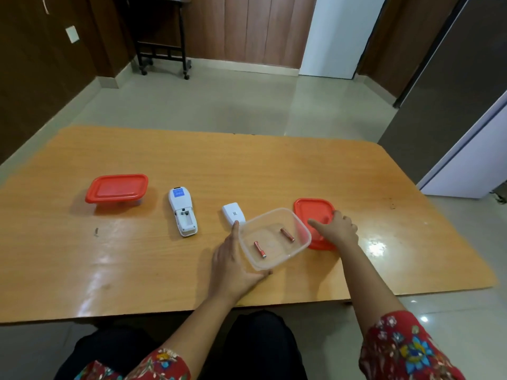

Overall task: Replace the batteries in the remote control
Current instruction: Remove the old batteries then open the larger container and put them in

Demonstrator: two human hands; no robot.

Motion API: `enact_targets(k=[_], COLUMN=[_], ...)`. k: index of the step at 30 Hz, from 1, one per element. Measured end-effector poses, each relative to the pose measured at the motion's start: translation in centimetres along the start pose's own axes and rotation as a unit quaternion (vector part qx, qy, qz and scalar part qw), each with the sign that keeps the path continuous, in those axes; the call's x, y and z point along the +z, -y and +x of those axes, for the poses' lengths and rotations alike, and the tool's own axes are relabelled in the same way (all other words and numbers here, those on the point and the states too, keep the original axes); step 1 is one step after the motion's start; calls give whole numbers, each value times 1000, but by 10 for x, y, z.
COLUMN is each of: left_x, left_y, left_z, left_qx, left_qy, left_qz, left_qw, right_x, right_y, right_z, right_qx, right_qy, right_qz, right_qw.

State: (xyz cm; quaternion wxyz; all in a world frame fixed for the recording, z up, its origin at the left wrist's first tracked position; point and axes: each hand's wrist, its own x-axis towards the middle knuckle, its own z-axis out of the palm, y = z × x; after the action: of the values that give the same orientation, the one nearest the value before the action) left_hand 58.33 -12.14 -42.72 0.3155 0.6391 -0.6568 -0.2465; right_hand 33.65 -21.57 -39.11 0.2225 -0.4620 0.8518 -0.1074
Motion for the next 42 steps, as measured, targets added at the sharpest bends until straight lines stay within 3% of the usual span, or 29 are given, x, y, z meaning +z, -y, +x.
enact_targets(k=[5,8,11,14,16,19,21,26,39,41,42], left_x=[-9,-19,-35,-52,-63,-69,-64,-56,-47,-44,-44], left_y=[0,5,25,44,48,41,36,19,12,13,14], left_z=[-5,-6,-9,-9,-10,-7,3,24,46,45,44], left_qx=[-17,-35,-54,-71,-79,-129,-205,-288,-282,-268,-262], left_qy=[-1,19,64,94,91,18,-58,-132,-77,-84,-87], left_qz=[-98,-154,-159,-153,-207,-332,-311,-271,-94,-83,-76], left_qw=[995,987,984,981,971,934,926,909,952,956,958], right_x=[15,8,-8,-20,-23,-19,-10,16,30,26,26], right_y=[16,14,6,8,18,46,65,83,83,82,81], right_z=[1,-3,-10,-30,-48,-70,-78,-82,-84,-81,-78], right_qx=[14,-14,-105,-259,-360,-455,-482,-493,-498,-478,-452], right_qy=[16,3,-11,93,179,206,221,239,261,280,259], right_qz=[-99,-47,111,182,117,-42,-115,-185,-171,-131,-77], right_qw=[995,999,988,944,908,865,840,816,809,822,850])
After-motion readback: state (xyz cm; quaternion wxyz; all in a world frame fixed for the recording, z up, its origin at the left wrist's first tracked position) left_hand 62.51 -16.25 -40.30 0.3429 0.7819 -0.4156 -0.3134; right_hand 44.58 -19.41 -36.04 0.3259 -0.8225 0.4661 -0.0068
